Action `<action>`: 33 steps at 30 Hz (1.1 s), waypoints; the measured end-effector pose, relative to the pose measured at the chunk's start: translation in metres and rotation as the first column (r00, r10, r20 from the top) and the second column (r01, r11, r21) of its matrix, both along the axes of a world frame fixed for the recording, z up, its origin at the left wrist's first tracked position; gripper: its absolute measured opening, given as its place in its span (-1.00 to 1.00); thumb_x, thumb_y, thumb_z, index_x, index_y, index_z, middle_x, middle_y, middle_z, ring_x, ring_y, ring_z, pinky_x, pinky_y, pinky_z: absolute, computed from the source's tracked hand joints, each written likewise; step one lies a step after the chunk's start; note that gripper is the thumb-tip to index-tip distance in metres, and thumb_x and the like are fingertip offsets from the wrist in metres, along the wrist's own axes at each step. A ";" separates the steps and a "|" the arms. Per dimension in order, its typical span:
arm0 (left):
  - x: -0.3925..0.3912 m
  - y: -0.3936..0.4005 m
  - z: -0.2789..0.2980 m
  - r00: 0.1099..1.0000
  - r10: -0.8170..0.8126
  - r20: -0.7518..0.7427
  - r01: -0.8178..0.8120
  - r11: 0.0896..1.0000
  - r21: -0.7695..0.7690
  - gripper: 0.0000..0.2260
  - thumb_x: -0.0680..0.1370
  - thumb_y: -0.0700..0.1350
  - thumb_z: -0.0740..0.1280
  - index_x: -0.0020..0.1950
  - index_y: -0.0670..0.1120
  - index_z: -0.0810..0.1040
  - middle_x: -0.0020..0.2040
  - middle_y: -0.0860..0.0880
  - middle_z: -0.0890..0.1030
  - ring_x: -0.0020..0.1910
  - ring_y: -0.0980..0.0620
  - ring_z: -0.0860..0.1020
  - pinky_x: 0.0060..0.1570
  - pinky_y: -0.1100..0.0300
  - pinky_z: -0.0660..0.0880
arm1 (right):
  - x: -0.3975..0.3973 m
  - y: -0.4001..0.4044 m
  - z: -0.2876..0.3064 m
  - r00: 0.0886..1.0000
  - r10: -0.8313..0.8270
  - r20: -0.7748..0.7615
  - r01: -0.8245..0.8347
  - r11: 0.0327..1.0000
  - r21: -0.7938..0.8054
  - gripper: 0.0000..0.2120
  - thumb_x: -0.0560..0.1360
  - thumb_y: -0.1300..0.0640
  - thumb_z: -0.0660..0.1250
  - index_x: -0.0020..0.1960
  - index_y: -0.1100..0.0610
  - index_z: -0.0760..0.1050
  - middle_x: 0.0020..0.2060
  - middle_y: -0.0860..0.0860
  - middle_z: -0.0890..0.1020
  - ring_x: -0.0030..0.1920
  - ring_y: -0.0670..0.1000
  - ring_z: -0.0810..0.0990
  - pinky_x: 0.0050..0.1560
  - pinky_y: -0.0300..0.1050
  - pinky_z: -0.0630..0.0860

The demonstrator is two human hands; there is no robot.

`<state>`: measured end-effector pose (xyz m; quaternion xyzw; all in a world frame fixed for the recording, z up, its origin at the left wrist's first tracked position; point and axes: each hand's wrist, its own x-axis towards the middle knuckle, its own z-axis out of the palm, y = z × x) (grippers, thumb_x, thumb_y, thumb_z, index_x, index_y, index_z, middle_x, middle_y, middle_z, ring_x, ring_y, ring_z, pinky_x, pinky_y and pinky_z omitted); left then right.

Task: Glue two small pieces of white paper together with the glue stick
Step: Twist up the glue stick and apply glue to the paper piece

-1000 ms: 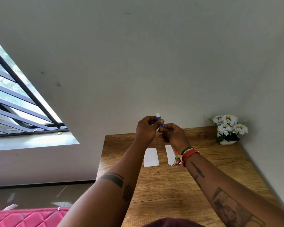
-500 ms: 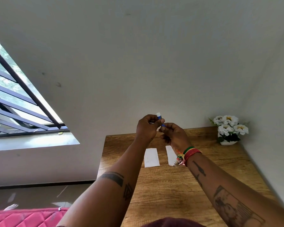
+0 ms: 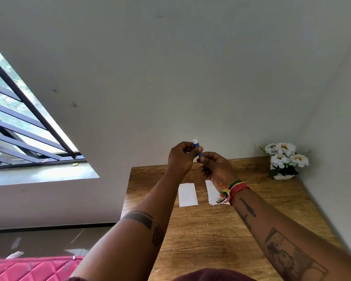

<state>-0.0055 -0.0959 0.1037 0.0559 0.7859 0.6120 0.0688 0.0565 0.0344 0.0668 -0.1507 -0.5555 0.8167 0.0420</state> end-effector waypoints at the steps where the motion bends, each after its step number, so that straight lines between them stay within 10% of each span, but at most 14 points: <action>1: 0.000 0.000 0.000 1.000 0.002 0.002 -0.002 1.000 0.002 -0.76 0.50 0.01 0.55 0.10 -0.07 0.70 -0.02 0.02 0.73 0.02 0.00 0.67 0.02 0.11 0.57 | 0.000 0.000 0.000 1.000 -0.003 0.002 0.003 1.000 0.012 -0.74 0.56 0.17 0.41 0.22 0.22 0.57 -0.03 0.14 0.70 -0.25 0.04 0.63 -0.18 -0.05 0.56; 33: 0.002 0.006 0.000 1.000 -0.004 0.027 0.003 0.998 0.058 -0.78 0.50 0.00 0.55 0.09 -0.06 0.71 -0.02 0.02 0.74 0.00 0.04 0.68 -0.08 0.21 0.52 | 0.002 -0.007 0.002 0.998 -0.017 -0.058 0.003 0.973 -0.230 -0.62 0.49 0.10 0.40 0.22 0.30 0.55 -0.12 0.16 0.66 -0.21 0.02 0.65 -0.19 -0.18 0.64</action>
